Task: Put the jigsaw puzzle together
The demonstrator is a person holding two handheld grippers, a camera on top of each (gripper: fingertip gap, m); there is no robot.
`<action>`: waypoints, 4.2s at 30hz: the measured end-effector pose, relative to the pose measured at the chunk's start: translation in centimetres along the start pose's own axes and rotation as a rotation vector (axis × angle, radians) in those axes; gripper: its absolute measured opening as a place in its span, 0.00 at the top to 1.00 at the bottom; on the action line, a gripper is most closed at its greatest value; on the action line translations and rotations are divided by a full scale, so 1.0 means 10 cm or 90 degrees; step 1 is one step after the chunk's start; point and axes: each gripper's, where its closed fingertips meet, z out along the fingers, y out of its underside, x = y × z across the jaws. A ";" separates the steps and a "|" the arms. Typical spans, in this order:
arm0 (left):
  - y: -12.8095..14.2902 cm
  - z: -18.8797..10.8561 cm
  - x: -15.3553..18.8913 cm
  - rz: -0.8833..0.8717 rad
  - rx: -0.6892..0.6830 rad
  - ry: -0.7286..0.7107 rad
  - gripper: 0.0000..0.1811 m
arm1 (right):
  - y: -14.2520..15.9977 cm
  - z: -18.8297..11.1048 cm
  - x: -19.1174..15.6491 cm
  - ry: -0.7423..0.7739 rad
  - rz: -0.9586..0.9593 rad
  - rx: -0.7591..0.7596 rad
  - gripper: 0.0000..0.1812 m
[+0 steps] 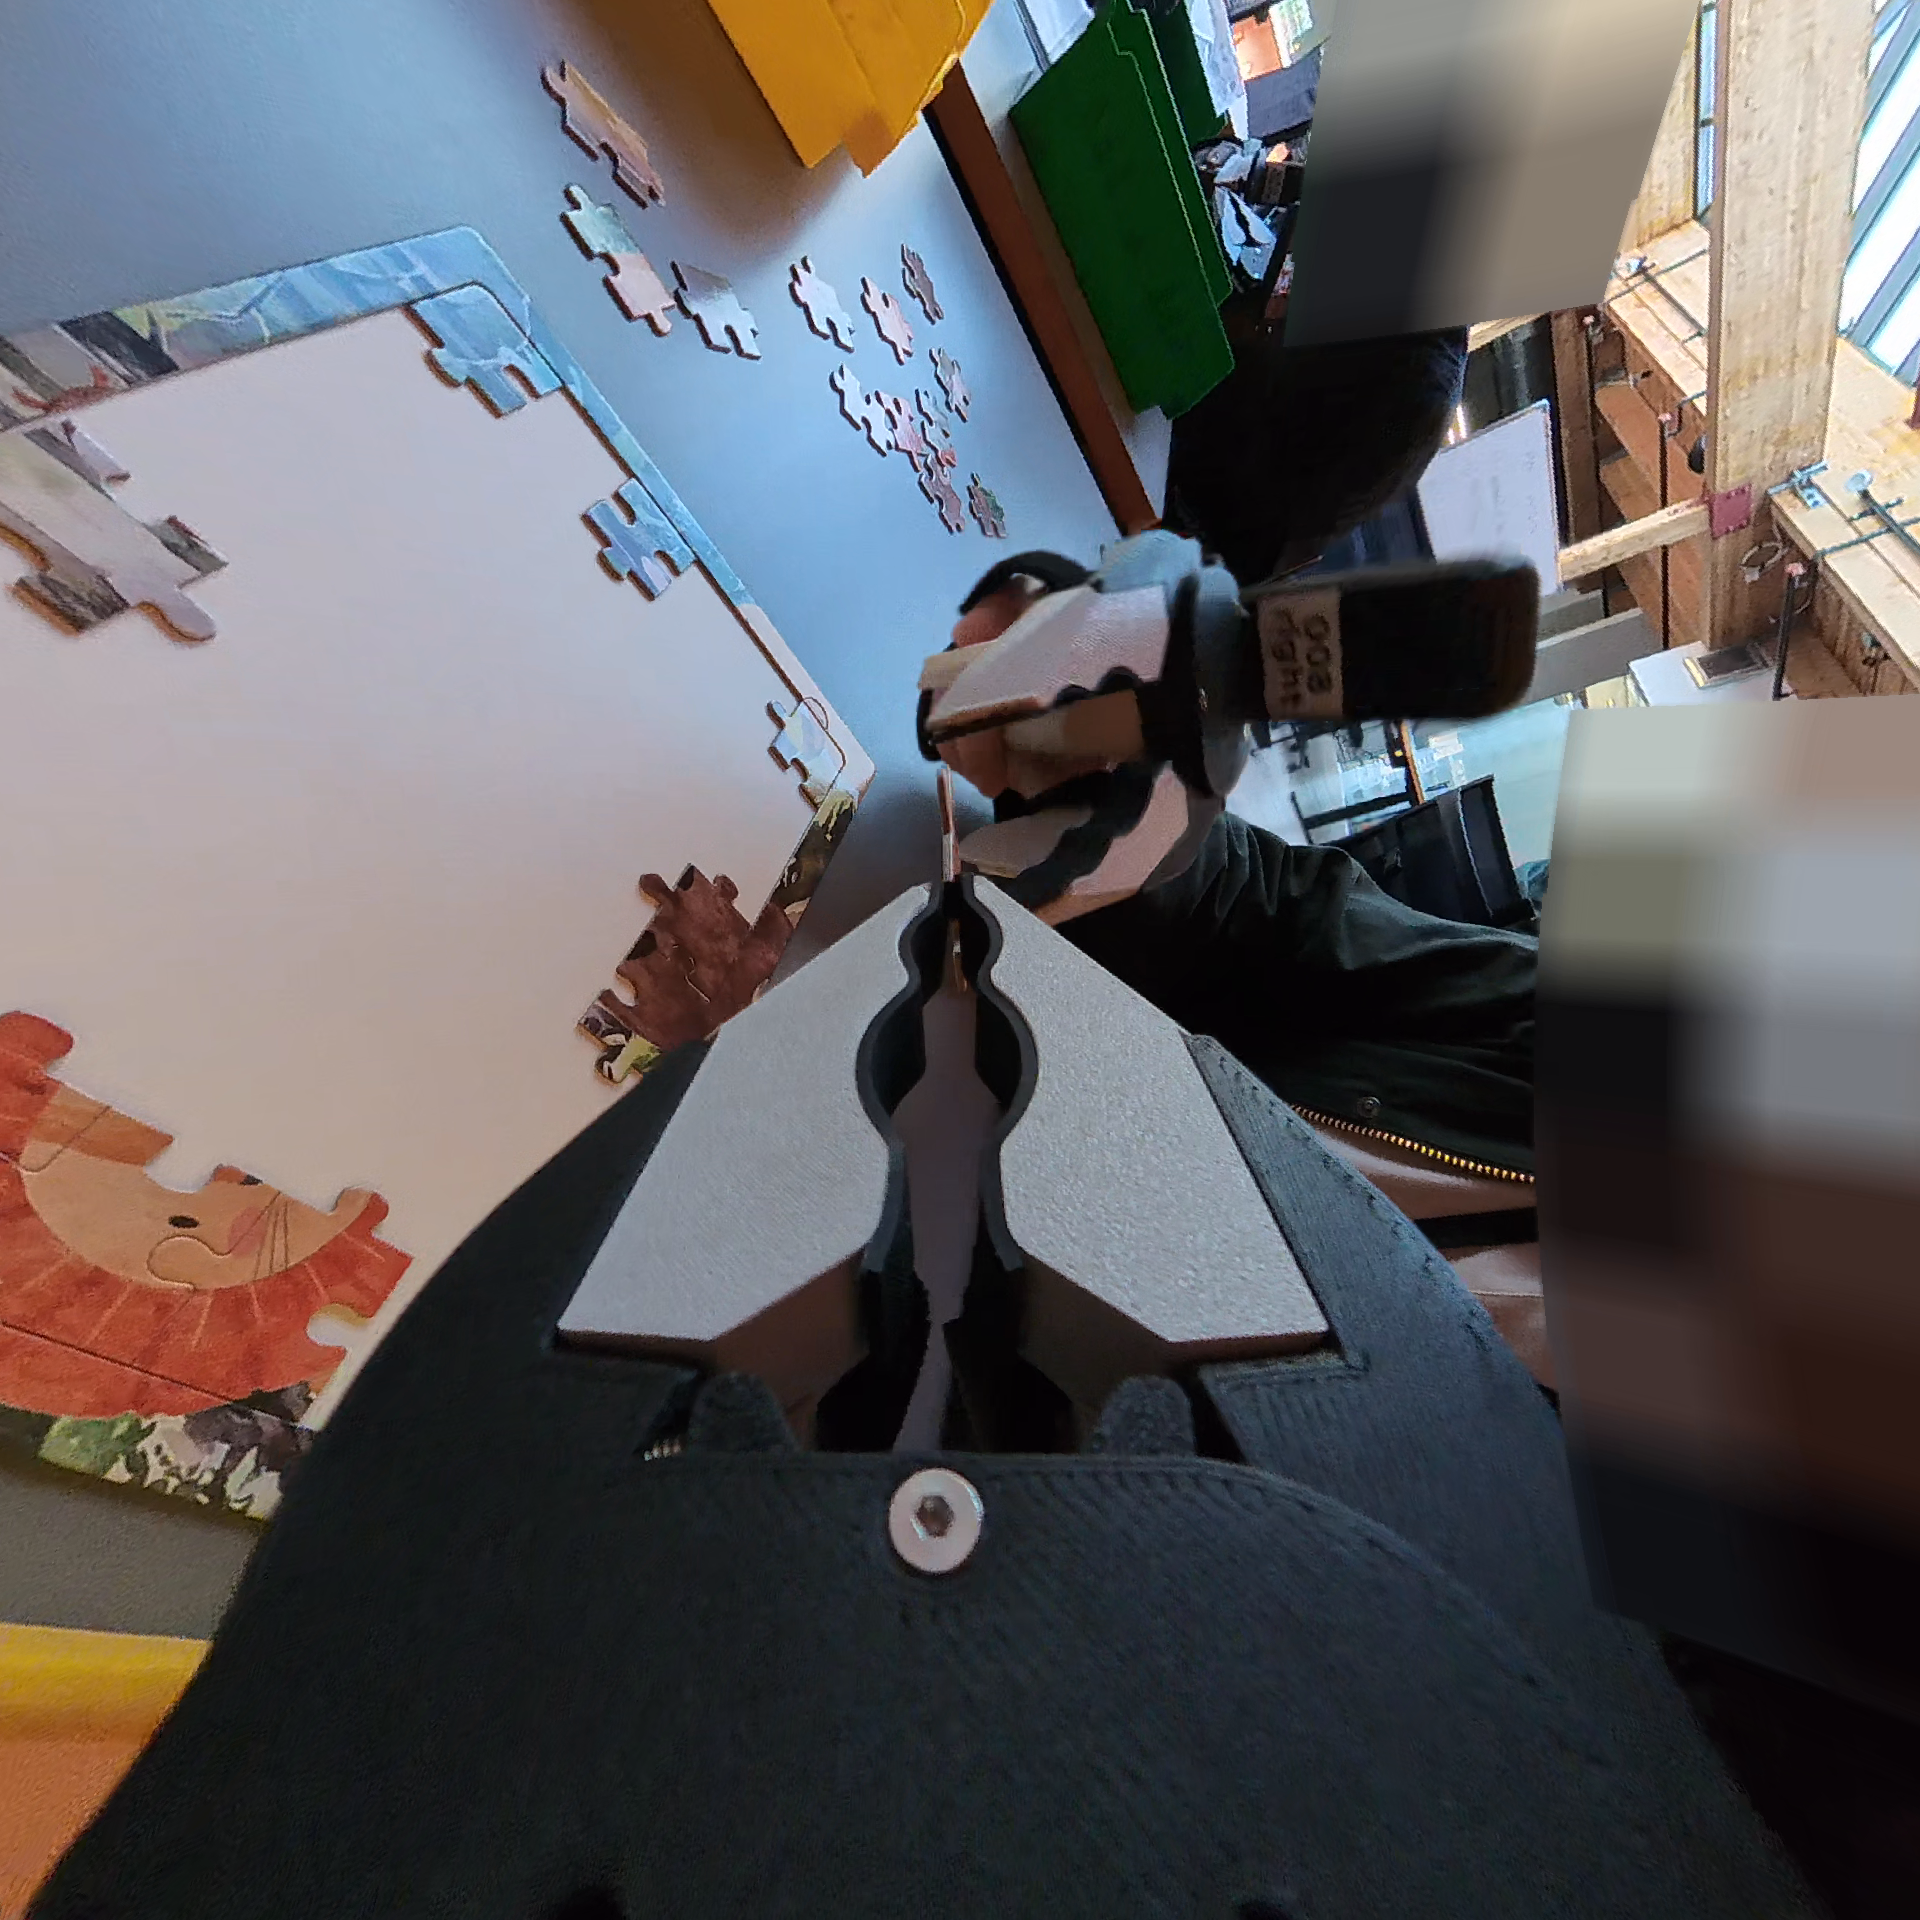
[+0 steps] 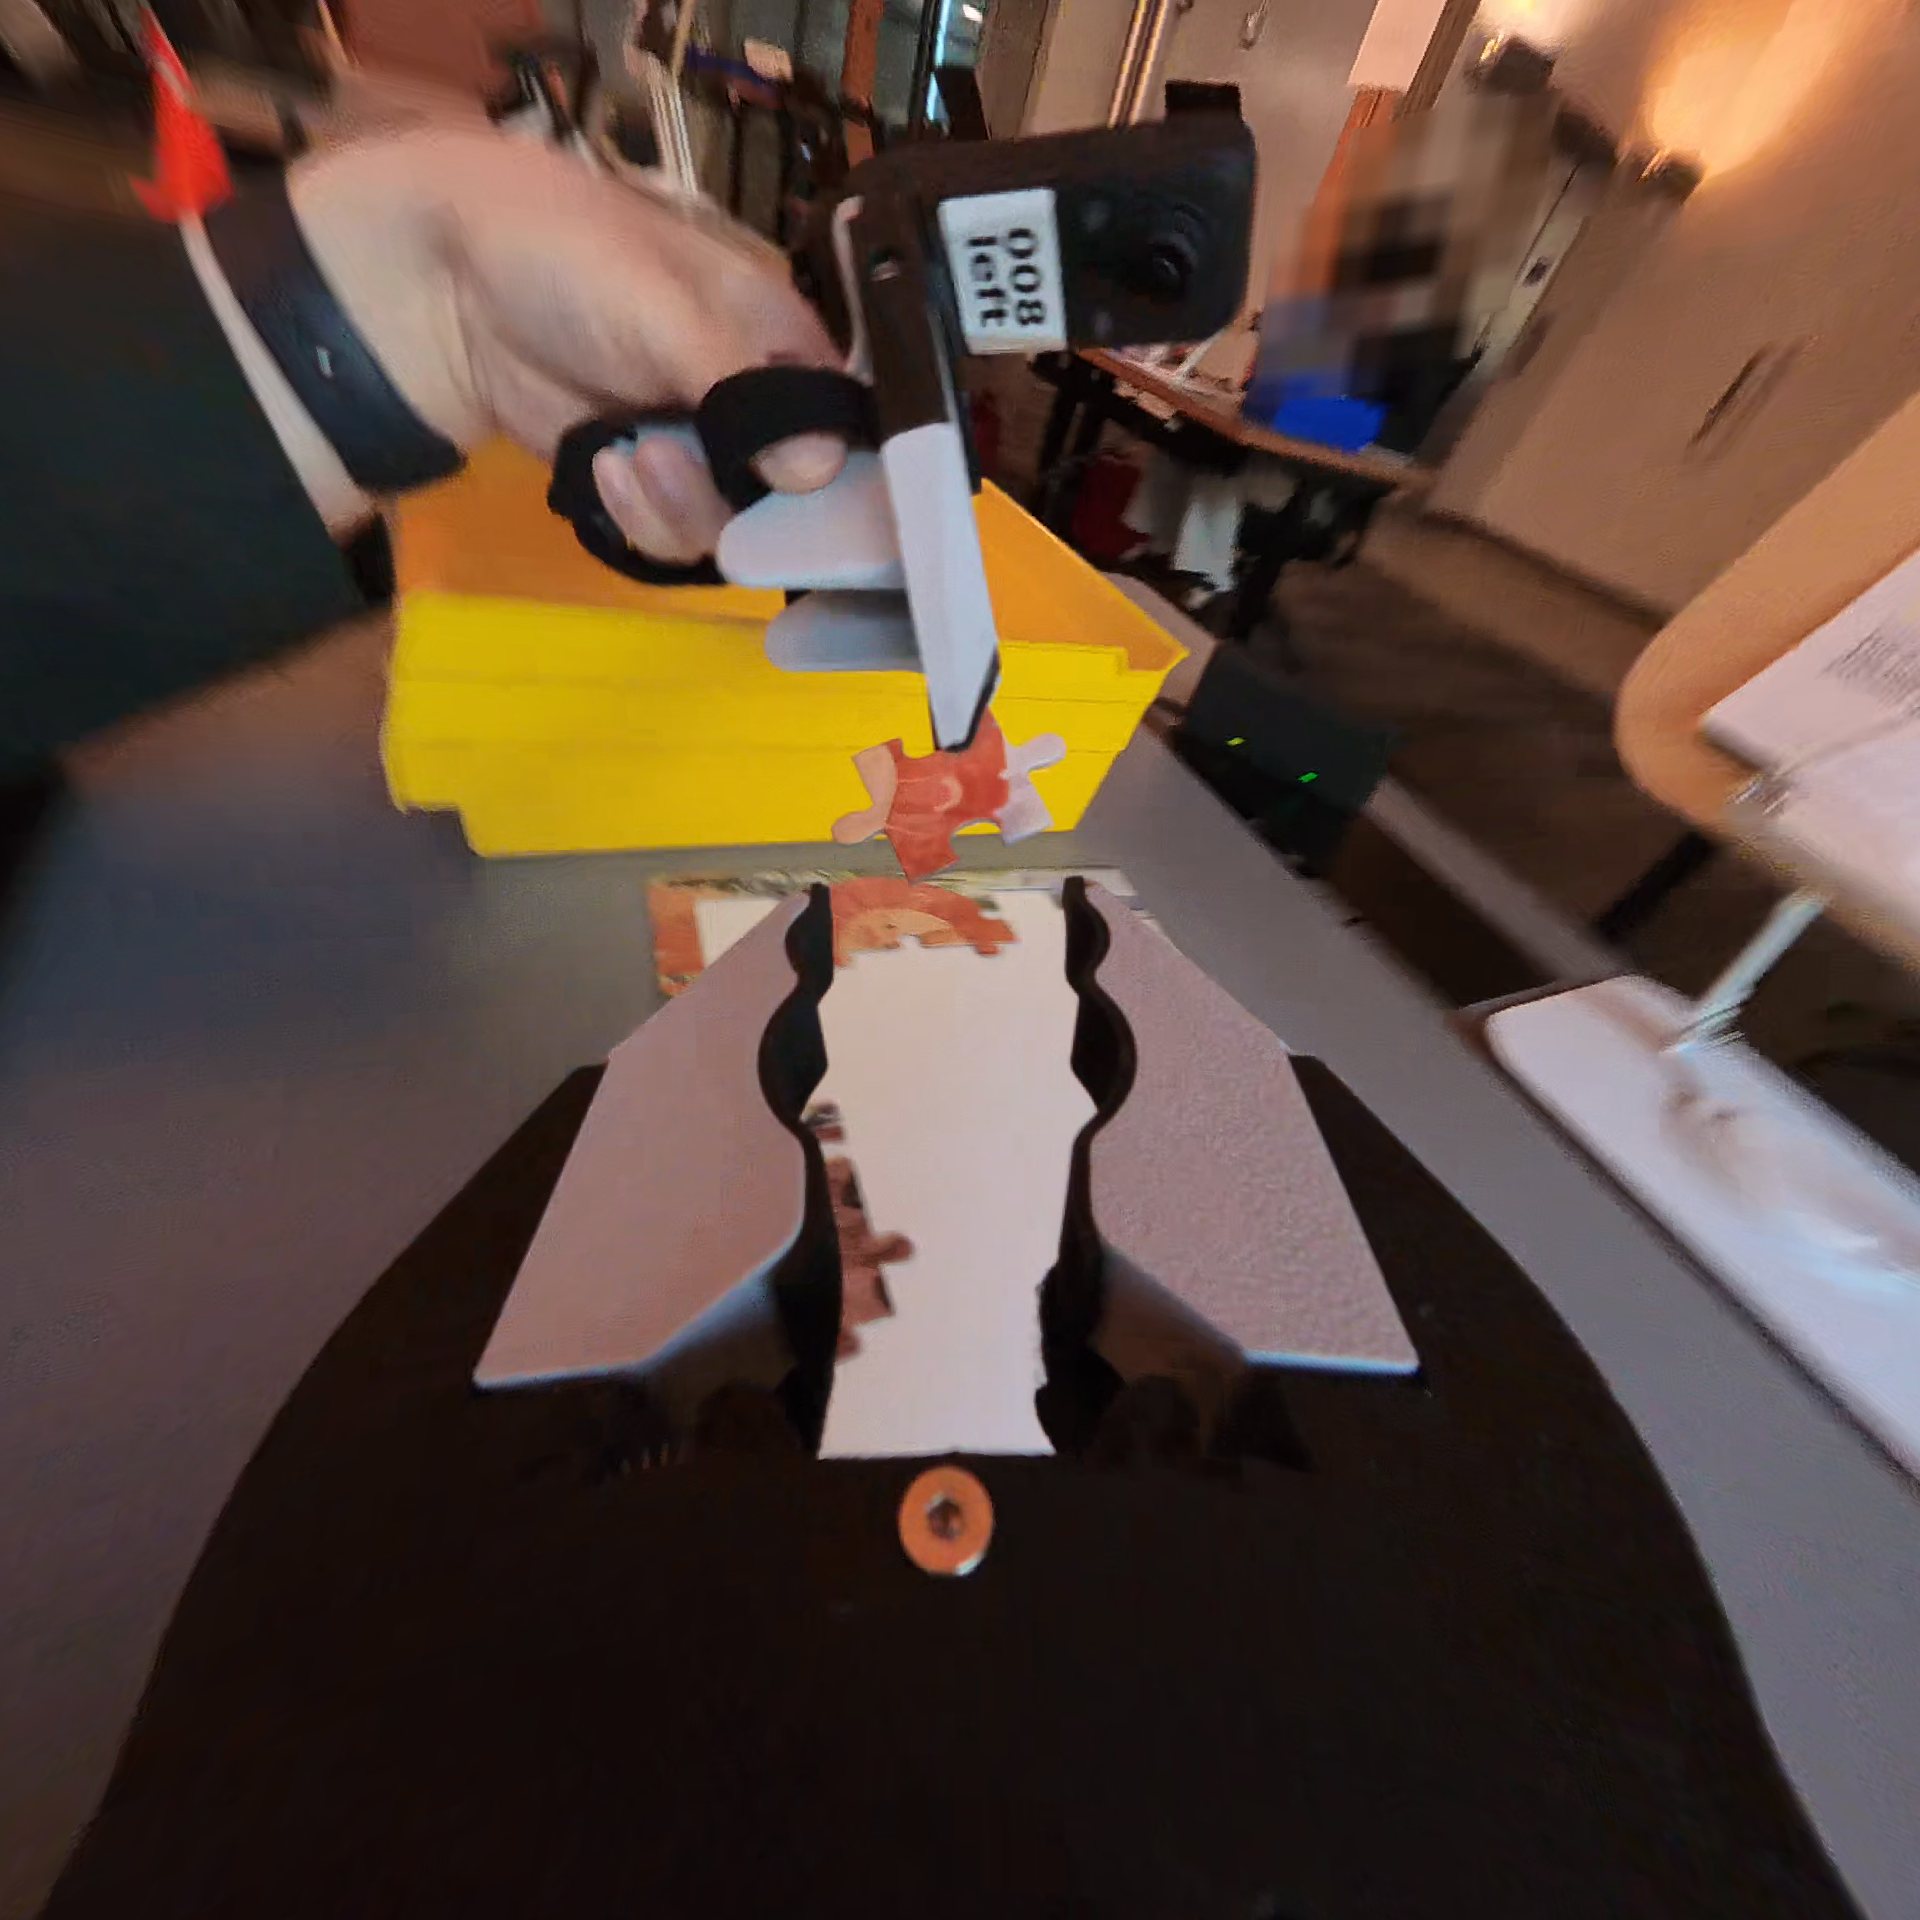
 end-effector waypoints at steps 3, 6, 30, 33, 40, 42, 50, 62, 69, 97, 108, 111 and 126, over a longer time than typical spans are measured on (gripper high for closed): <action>0.05 0.04 0.00 -0.002 -0.023 0.001 1.00 | -0.02 0.04 -0.05 0.040 -0.103 -0.015 0.74; 0.14 0.09 0.01 0.008 -0.059 -0.003 1.00 | 0.00 0.05 -0.06 0.046 -0.126 -0.028 0.72; 0.06 -0.81 -0.36 -0.063 0.091 -0.165 0.94 | 1.00 0.96 0.13 -0.138 -0.020 -0.379 0.82; 0.05 -0.83 -0.35 -0.062 0.094 -0.152 0.94 | 1.06 1.02 0.20 -0.135 -0.029 -0.398 0.82; 0.05 -0.84 -0.35 -0.067 0.094 -0.132 0.94 | 1.09 1.12 0.19 -0.157 0.008 -0.405 0.82; 0.05 -0.86 -0.35 -0.068 0.097 -0.131 0.95 | 1.09 1.13 0.19 -0.158 0.014 -0.405 0.82; 0.05 -0.88 -0.33 -0.067 0.101 -0.130 0.95 | 1.08 1.17 0.18 -0.158 0.020 -0.408 0.82; 0.08 -0.86 -0.35 -0.074 0.092 -0.132 0.95 | 1.02 1.18 0.21 -0.150 0.038 -0.388 0.77; 0.08 -0.86 -0.37 -0.081 0.092 -0.131 0.95 | 0.86 1.29 0.16 -0.156 0.144 -0.333 0.85; 0.09 -0.80 -0.36 -0.095 0.083 -0.113 0.96 | 1.04 1.39 0.08 -0.262 0.070 -0.433 0.94; 0.08 -0.87 -0.38 -0.101 0.102 -0.107 0.96 | 0.86 1.26 0.31 -0.234 0.131 -0.340 0.83; 0.08 -0.87 -0.39 -0.103 0.100 -0.108 0.96 | 0.90 1.25 0.30 -0.224 0.105 -0.340 0.83; 0.09 -0.84 -0.41 -0.110 0.093 -0.102 0.96 | 1.06 1.39 0.13 -0.257 0.108 -0.371 0.84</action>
